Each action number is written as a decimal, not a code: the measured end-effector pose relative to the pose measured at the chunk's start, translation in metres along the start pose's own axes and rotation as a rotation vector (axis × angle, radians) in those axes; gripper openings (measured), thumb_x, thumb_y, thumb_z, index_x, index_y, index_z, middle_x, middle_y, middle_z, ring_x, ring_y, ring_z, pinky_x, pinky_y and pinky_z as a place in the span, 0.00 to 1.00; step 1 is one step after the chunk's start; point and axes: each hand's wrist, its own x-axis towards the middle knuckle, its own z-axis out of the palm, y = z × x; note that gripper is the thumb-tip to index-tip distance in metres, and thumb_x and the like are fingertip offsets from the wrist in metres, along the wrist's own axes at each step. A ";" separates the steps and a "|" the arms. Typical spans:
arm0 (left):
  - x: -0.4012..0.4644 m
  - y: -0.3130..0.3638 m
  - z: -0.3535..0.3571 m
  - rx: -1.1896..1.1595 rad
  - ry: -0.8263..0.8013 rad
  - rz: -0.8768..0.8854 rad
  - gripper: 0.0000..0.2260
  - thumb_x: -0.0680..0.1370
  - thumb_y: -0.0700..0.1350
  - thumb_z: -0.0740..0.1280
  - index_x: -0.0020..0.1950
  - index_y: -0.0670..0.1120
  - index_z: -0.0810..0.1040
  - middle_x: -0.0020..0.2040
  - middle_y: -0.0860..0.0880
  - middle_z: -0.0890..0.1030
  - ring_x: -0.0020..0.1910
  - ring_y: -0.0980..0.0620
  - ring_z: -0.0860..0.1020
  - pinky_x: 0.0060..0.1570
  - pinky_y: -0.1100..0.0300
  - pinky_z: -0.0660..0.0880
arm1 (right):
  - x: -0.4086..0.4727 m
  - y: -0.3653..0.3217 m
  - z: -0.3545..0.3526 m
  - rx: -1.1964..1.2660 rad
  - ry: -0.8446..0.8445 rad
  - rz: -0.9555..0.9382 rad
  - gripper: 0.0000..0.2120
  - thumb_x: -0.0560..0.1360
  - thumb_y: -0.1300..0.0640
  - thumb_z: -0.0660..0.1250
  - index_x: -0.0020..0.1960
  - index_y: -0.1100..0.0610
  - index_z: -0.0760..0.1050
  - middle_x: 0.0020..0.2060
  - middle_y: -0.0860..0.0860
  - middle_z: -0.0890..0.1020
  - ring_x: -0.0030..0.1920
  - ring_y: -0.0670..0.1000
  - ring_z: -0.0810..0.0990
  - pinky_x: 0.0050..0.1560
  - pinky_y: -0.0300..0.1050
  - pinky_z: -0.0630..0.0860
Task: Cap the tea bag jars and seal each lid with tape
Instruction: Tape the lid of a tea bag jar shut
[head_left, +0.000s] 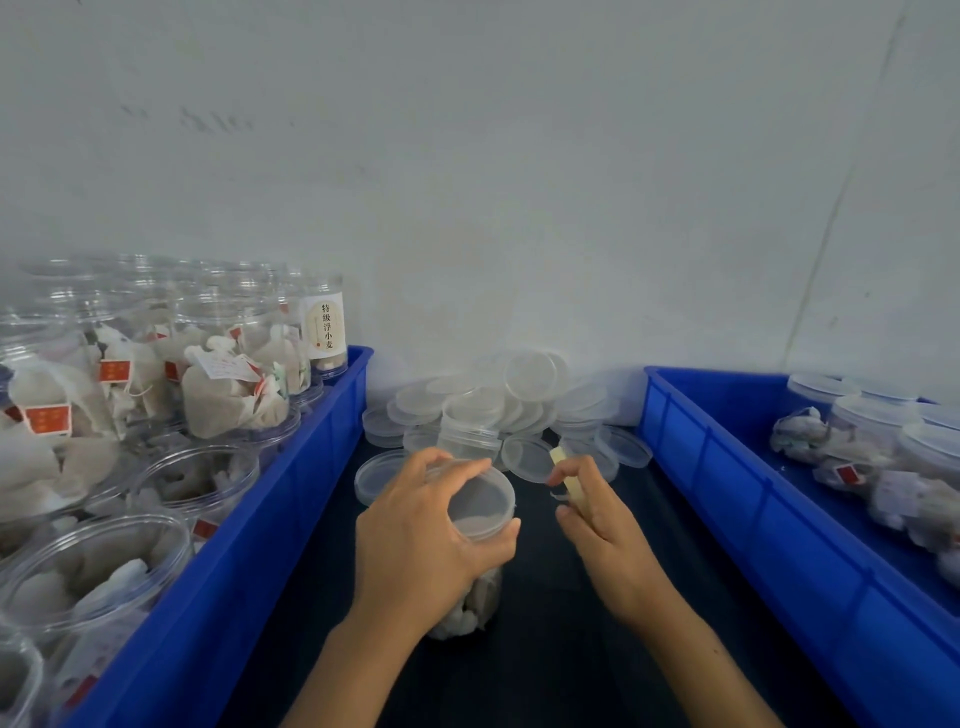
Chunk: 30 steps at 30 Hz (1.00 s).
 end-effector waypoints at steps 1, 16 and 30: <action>0.001 -0.001 0.000 0.016 -0.002 -0.004 0.31 0.64 0.72 0.60 0.65 0.64 0.74 0.61 0.63 0.71 0.55 0.64 0.70 0.46 0.63 0.72 | 0.000 0.001 -0.001 -0.018 -0.008 -0.005 0.10 0.77 0.57 0.58 0.54 0.43 0.68 0.32 0.43 0.70 0.31 0.41 0.68 0.35 0.39 0.68; 0.003 -0.015 -0.004 -0.289 0.012 -0.108 0.29 0.60 0.71 0.66 0.59 0.65 0.76 0.58 0.68 0.74 0.55 0.68 0.73 0.50 0.63 0.73 | -0.005 0.012 0.022 -0.558 0.023 -0.053 0.13 0.81 0.49 0.57 0.63 0.48 0.60 0.42 0.42 0.74 0.38 0.41 0.72 0.32 0.32 0.65; 0.005 -0.013 -0.010 -0.735 -0.032 -0.145 0.45 0.55 0.63 0.80 0.68 0.66 0.63 0.65 0.63 0.68 0.58 0.77 0.67 0.47 0.80 0.69 | -0.007 0.007 0.036 -0.165 0.047 0.093 0.10 0.79 0.49 0.61 0.60 0.44 0.68 0.59 0.45 0.71 0.61 0.48 0.70 0.62 0.45 0.69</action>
